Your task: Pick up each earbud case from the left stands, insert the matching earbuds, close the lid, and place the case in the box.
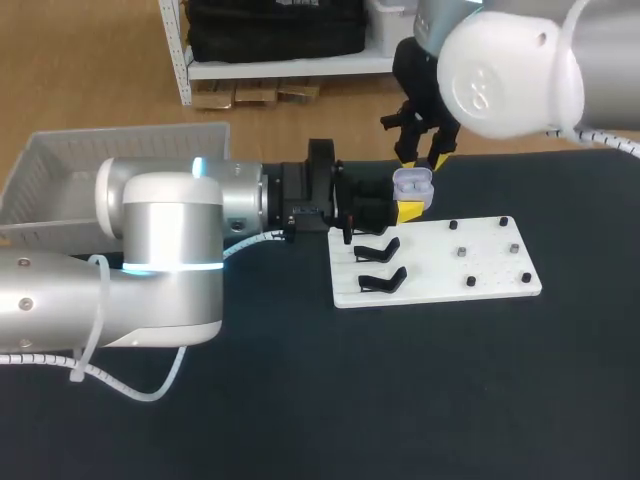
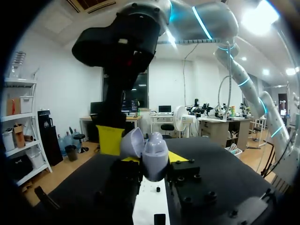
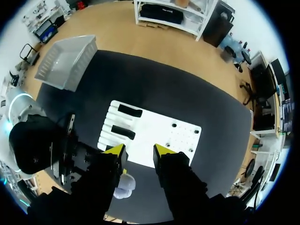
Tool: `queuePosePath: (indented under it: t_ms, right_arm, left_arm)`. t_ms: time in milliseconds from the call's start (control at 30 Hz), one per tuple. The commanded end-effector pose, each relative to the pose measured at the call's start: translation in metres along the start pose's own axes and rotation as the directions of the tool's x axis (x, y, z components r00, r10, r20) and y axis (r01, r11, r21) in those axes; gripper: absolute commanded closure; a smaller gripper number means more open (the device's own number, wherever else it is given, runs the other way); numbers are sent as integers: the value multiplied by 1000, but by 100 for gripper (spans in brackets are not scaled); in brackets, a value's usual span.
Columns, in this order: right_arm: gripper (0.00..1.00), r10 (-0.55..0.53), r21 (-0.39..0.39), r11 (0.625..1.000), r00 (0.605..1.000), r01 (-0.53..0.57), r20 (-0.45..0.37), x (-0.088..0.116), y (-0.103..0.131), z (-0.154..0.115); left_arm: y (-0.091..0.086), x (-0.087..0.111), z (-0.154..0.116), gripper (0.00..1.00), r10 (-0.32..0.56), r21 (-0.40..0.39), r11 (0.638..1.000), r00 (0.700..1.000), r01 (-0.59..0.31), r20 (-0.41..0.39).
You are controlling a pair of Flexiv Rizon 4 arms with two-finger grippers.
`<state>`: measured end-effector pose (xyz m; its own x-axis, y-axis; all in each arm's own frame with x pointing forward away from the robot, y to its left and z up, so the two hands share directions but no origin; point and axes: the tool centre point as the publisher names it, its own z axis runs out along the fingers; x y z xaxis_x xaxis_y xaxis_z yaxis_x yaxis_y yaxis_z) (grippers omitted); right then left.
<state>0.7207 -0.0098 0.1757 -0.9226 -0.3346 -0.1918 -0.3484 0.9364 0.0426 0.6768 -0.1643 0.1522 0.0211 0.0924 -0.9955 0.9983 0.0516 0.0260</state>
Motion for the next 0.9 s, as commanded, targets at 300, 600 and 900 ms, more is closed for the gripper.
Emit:
queuePosePath:
  t_ms: [300,600,900]
  right_arm:
    - [60,42,-17,999,998,-42,36,32,-5,-15]
    - [0,183,-141,977,965,-158,185,40,-15,-42]
    - [0,291,-212,943,946,-257,144,71,-15,-27]
  left_arm:
    - [-2,2,0,100,5,-10,1000,1000,-5,9]
    - [9,-19,-43,100,66,-46,997,998,-66,15]
    - [46,-34,-150,100,118,-153,980,992,-124,-46]
